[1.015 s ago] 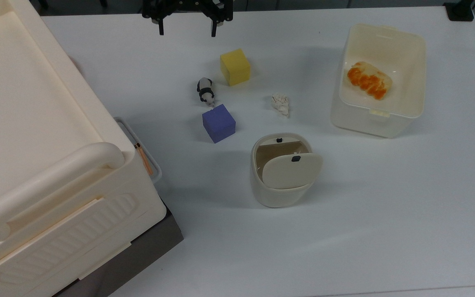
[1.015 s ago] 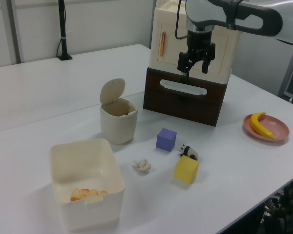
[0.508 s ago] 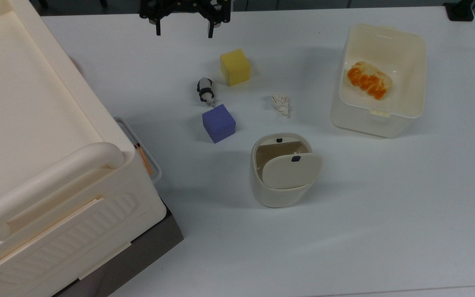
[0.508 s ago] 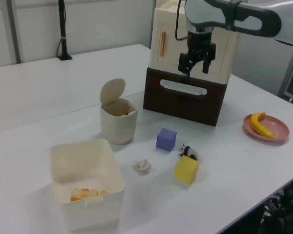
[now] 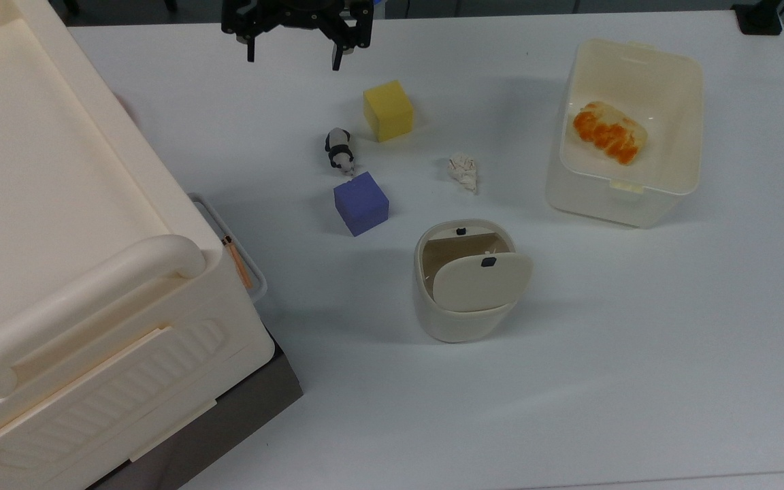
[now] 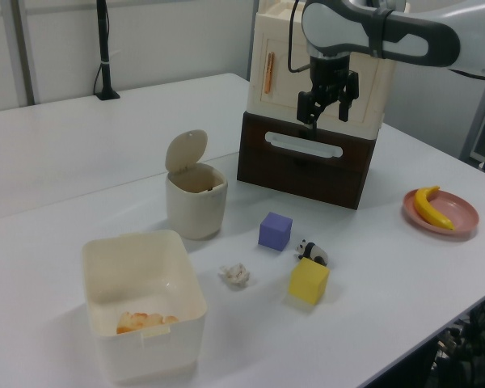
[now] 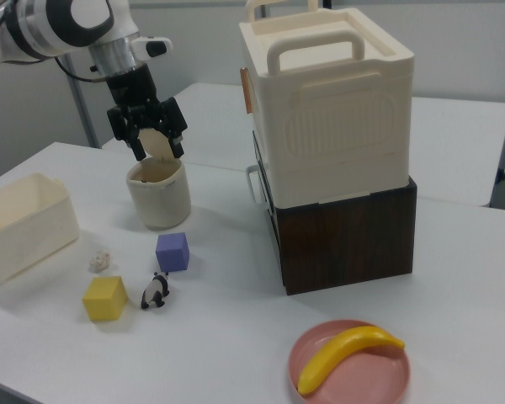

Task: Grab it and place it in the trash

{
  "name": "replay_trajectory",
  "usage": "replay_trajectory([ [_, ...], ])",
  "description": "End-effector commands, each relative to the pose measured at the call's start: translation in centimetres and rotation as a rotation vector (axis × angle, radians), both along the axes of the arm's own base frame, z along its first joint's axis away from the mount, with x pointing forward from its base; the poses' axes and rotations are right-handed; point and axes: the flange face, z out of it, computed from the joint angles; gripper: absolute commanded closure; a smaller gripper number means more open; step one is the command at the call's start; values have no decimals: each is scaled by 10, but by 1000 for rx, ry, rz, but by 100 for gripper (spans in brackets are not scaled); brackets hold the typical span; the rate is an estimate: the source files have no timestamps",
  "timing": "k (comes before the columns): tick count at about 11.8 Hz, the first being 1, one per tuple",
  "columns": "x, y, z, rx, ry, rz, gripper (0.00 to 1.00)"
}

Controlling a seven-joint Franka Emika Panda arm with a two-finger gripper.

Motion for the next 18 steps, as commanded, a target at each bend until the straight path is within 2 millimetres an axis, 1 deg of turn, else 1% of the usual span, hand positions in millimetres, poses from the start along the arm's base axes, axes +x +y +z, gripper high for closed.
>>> replay_trajectory([
  [1,0,6,1,-7,-25,-6,0],
  [4,0,18,-1,24,-25,6,0],
  [5,-1,25,-1,24,-19,19,0],
  [12,-5,28,9,13,-18,16,0],
  [13,-6,28,10,13,-17,15,2],
  [17,-9,30,13,21,-13,25,0],
  [18,-13,48,7,18,22,59,0],
])
